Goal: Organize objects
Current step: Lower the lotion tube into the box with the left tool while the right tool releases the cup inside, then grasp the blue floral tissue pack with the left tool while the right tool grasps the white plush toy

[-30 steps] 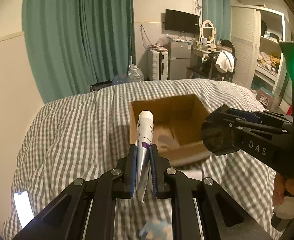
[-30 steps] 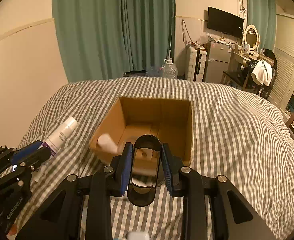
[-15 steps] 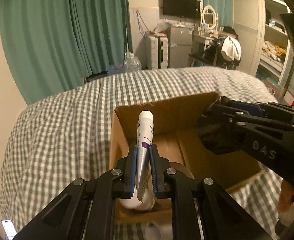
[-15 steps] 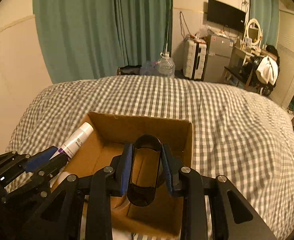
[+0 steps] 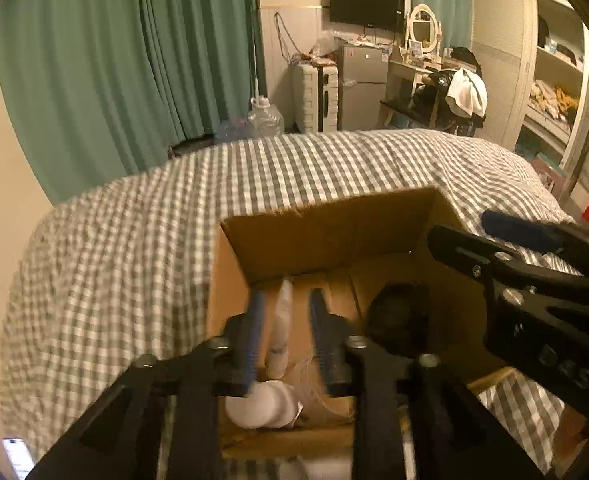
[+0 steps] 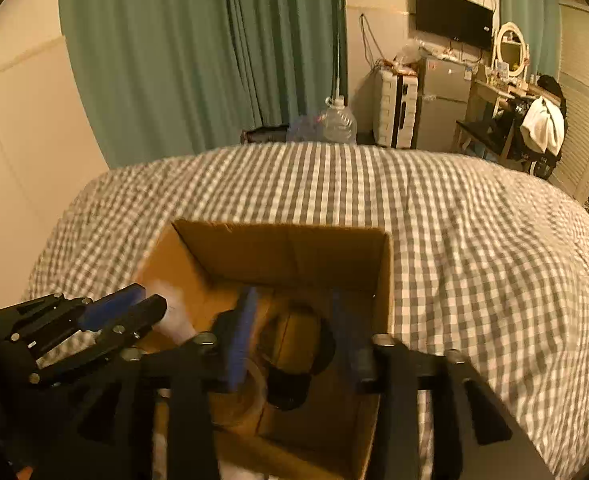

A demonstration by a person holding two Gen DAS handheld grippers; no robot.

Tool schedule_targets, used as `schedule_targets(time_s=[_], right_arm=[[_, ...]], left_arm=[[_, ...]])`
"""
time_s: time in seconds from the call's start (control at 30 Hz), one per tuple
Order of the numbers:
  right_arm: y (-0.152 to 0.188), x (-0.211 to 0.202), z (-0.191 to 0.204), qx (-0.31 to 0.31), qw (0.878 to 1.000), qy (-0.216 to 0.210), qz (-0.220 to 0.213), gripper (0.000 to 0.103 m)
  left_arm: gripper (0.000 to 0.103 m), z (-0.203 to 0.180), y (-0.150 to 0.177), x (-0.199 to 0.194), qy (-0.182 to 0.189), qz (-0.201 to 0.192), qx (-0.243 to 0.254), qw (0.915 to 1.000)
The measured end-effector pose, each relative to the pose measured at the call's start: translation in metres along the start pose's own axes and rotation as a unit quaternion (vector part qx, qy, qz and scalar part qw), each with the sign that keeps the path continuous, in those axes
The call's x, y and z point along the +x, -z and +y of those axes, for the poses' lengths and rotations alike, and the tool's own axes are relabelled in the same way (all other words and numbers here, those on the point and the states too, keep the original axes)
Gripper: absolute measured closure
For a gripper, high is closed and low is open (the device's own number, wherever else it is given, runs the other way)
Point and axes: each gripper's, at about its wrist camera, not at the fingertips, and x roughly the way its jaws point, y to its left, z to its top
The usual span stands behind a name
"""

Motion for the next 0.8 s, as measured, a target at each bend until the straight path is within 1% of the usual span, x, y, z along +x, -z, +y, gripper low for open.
schedule_targets(time_s=[0.03, 0.07, 0.1, 0.17, 0.2, 0.23, 0.3, 0.47, 0.53, 0.63, 0.7, 0.77, 0.8], right_arm=[[-0.002, -0.009, 0.002, -0.001, 1.000, 0.003, -0.007, 0.040], [-0.004, -0.020, 0.003, -0.004, 1.000, 0.007, -0.014, 0.039], [-0.006, -0.030, 0.006, -0.007, 1.000, 0.011, -0.017, 0.039], [-0.008, -0.056, 0.008, -0.012, 0.999, 0.018, -0.027, 0.039], [-0.009, -0.065, 0.009, -0.013, 0.999, 0.019, -0.031, 0.038], [-0.009, -0.082, 0.009, -0.015, 0.999, 0.021, -0.037, 0.037], [-0.007, -0.108, 0.011, -0.020, 0.998, 0.026, -0.049, 0.033], [0.010, -0.164, 0.021, -0.033, 0.997, 0.041, -0.062, 0.031], [0.024, -0.182, 0.027, -0.040, 0.996, 0.039, -0.064, 0.031], [0.043, -0.196, 0.037, -0.051, 0.996, 0.040, -0.057, 0.031], [0.064, -0.201, 0.046, -0.060, 0.996, 0.038, -0.049, 0.031], [0.086, -0.203, 0.053, -0.065, 0.997, 0.032, -0.038, 0.031], [0.098, -0.202, 0.055, -0.065, 0.997, 0.028, -0.031, 0.031]], left_arm=[[0.047, 0.000, -0.001, -0.008, -0.004, -0.003, 0.001, 1.0000], [0.041, 0.000, -0.003, -0.015, -0.008, -0.008, -0.001, 0.9999], [0.039, 0.000, -0.004, -0.028, -0.012, -0.017, -0.003, 0.9998], [0.039, -0.001, -0.005, -0.046, -0.018, -0.027, 0.000, 0.9995], [0.035, -0.003, -0.006, -0.060, -0.026, -0.033, 0.005, 0.9991], [0.027, -0.004, -0.005, -0.070, -0.032, -0.039, 0.008, 0.9987], [0.019, -0.002, -0.003, -0.096, -0.044, -0.060, 0.011, 0.9971], [0.017, 0.007, 0.013, -0.145, -0.048, -0.080, 0.000, 0.9956], [0.013, 0.014, 0.025, -0.162, -0.053, -0.083, -0.009, 0.9951], [0.011, 0.024, 0.048, -0.180, -0.059, -0.081, -0.022, 0.9947], [0.009, 0.029, 0.065, -0.186, -0.063, -0.075, -0.028, 0.9948], [0.007, 0.036, 0.088, -0.191, -0.061, -0.070, -0.033, 0.9951], [0.005, 0.037, 0.096, -0.193, -0.060, -0.071, -0.034, 0.9951]])
